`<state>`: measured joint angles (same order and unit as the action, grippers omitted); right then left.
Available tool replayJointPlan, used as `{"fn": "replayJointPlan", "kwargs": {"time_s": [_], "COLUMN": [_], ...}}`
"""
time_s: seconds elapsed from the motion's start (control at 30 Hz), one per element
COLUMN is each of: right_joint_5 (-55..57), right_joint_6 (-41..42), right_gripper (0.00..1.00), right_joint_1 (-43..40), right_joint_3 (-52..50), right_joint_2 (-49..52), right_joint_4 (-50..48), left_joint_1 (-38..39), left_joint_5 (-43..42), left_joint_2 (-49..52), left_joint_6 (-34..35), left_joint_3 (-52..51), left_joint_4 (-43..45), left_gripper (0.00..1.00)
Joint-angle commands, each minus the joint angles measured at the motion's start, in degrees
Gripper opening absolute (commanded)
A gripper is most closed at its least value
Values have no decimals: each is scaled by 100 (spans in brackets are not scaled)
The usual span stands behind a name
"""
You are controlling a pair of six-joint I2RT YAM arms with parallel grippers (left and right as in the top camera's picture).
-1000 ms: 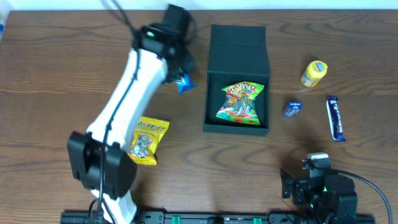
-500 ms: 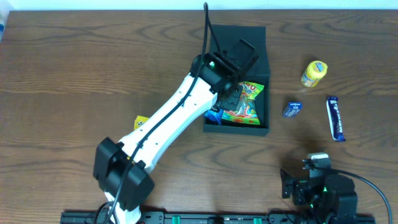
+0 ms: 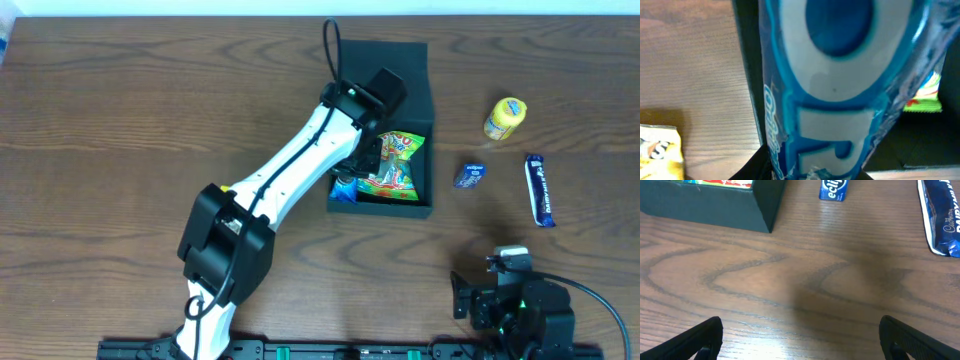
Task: Pack container
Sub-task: 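Lift the Oreo pack with the left gripper and carry it over the box, then lower the Oreo pack into the box's left side and release it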
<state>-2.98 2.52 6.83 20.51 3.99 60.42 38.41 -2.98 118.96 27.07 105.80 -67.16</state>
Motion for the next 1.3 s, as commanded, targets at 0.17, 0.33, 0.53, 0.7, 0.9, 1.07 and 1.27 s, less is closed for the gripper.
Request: {"fn": "replayJointPlan", "kwargs": {"time_s": [0.17, 0.33, 0.53, 0.7, 0.9, 1.07, 1.27], "right_joint_5": [15, 15, 15, 15, 15, 15, 15], "right_joint_6": [20, 20, 20, 17, 17, 20, 17], "right_gripper": [99, 99, 99, 99, 99, 99, 99], "right_joint_1": [-55, -55, -55, -55, -55, -55, -55], "right_joint_3": [-39, -39, -39, -39, -39, -39, -39], "right_joint_2": [-35, -35, -35, -35, -35, -35, -35], "right_joint_4": [24, 24, 22, 24, 24, 22, 22], "left_joint_1": [-90, -92, -96, -118, -138, -173, -219], "left_joint_5": [-175, -173, -153, -153, -155, -155, -153], "left_joint_2": [181, 264, 363, 481, 605, 619, 619], "left_joint_6": [782, 789, 791, 791, 820, 872, 898], "left_joint_3": [81, 81, 81, 81, 81, 81, 81], "left_joint_4": [-9, 13, 57, 72, 28, 26, 17], "left_gripper": [5, 6, 6, 6, 6, 6, 6]}}
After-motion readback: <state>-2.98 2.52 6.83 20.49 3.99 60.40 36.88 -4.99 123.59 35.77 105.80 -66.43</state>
